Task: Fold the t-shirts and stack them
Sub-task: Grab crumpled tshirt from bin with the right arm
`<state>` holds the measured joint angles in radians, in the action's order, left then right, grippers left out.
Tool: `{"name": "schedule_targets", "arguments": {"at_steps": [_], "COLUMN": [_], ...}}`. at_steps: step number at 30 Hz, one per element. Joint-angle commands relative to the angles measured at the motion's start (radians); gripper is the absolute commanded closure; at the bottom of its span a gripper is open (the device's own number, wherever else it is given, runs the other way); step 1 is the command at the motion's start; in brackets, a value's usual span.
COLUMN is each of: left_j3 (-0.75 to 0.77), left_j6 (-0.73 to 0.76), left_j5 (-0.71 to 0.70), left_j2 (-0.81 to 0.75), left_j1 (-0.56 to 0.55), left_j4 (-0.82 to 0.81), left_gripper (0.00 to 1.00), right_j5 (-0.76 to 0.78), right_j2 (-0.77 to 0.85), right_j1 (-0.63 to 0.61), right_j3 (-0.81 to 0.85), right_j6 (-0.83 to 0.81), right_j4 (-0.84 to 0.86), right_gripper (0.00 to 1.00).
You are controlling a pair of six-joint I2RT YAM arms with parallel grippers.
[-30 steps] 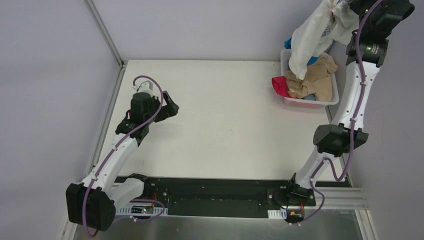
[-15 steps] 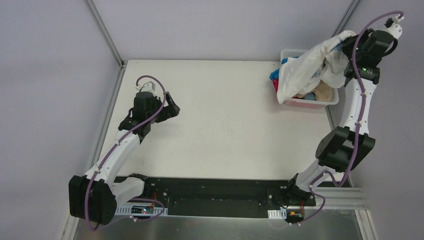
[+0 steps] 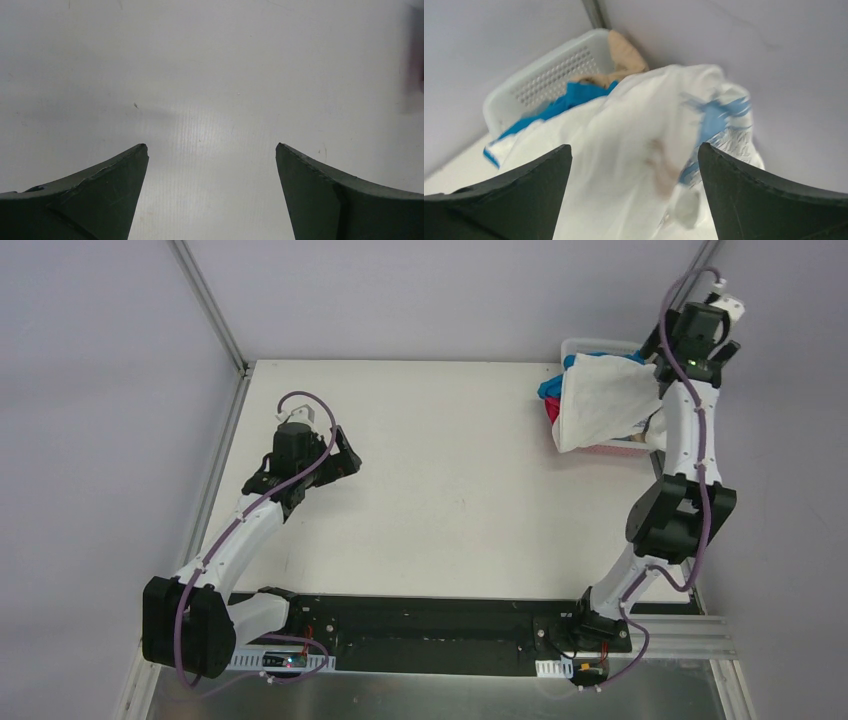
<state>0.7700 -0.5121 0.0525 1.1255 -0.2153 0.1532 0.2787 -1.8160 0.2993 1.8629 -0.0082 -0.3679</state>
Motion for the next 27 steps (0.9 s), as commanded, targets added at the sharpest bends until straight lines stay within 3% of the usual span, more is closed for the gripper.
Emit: {"name": "schedule_targets", "arguments": {"at_steps": [1, 5, 9, 13, 23, 27], "left_j3": [0.016, 0.002, -0.006, -0.02, -0.044, -0.043], "left_j6": [0.001, -0.011, -0.012, -0.005, -0.001, -0.006], "left_j5": [0.022, 0.023, 0.036, 0.038, 0.021, 0.013], "left_j2": [-0.011, -0.015, -0.02, -0.042, -0.073, -0.07], "left_j1": [-0.002, -0.001, -0.001, -0.001, -0.001, -0.001], "left_j4": [-0.027, -0.029, -0.029, -0.029, -0.03, -0.03], "left_gripper": [0.0, 0.0, 0.0, 0.0, 0.0, 0.0], "right_j5": [0.319, 0.439, 0.219, 0.08, 0.282, 0.305], "right_j2": [0.147, 0.221, 0.292, 0.294, 0.09, 0.02], "right_j1": [-0.221, -0.349, -0.386, -0.438, -0.478, -0.477], "right_j3": [-0.003, -0.111, -0.266, -0.369, -0.321, -0.283], "right_j6": [-0.212, -0.107, 0.115, 0.122, 0.079, 0.074], "right_j4": [-0.109, -0.218, -0.288, -0.272, -0.278, -0.296], "right_gripper": [0.0, 0.0, 0.0, 0.0, 0.01, 0.07]}}
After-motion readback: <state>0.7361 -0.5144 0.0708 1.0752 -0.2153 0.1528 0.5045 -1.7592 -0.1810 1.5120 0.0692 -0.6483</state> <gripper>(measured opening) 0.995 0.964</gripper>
